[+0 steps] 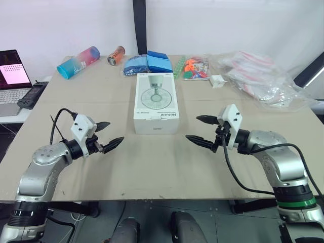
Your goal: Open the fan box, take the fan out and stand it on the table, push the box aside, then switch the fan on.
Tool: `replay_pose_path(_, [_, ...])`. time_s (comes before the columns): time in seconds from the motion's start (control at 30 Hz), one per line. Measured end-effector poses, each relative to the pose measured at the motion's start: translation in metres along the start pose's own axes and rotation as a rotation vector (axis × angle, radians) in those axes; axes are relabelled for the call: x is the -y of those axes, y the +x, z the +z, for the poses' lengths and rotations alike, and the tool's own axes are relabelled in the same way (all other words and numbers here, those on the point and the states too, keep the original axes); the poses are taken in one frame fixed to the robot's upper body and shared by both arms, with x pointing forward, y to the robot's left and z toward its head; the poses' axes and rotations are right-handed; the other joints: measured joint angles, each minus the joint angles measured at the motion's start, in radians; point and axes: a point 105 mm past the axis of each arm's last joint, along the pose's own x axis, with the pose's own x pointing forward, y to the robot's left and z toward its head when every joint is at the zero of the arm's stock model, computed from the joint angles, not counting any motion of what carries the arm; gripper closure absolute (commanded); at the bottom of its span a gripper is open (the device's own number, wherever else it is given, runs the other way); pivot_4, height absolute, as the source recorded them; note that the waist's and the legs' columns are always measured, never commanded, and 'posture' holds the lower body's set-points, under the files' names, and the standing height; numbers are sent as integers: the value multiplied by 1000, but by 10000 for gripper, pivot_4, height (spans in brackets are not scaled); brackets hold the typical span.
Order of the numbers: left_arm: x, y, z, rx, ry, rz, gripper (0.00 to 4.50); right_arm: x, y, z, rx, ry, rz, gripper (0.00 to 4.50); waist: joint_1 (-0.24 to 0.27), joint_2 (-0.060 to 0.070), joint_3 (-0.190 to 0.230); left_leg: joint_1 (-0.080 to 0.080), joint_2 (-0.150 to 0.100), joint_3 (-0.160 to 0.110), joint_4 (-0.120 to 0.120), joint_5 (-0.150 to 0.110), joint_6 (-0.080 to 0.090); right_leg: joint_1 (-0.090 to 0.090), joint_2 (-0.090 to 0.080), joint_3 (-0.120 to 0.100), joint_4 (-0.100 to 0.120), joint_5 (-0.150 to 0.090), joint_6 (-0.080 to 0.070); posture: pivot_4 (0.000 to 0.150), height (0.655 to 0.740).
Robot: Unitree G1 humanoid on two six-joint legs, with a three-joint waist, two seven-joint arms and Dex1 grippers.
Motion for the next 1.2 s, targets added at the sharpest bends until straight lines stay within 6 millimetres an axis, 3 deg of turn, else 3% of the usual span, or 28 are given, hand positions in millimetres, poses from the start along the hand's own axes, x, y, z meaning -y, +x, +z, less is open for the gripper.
replay_pose_path(0.67, [-3,-5,-6,-26,-21,25,1166,1,2,-2,-8,-1,-3,0,0,0,0,0,0,0,0,0,0,0,0,0,0,0,0,1500,7400])
replay_pose_path(0.83, [-11,-1,15,51,-10,35,13692,-1,8,4,22,-2,-29,0,0,0,0,0,0,0,0,0,0,0,0,0,0,0,0,1500,7400])
replay_pose_path(1.13, [-27,13,52,159,13,40,44661,-4,25,18,56,-41,-64,0,0,0,0,0,0,0,0,0,-1,0,0,0,0,1,0,1500,7400])
replay_pose_path(1.2, [-29,19,59,169,19,19,44661,-6,30,21,69,-47,-69,0,0,0,0,0,0,0,0,0,-1,0,0,0,0,1,0,1500,7400])
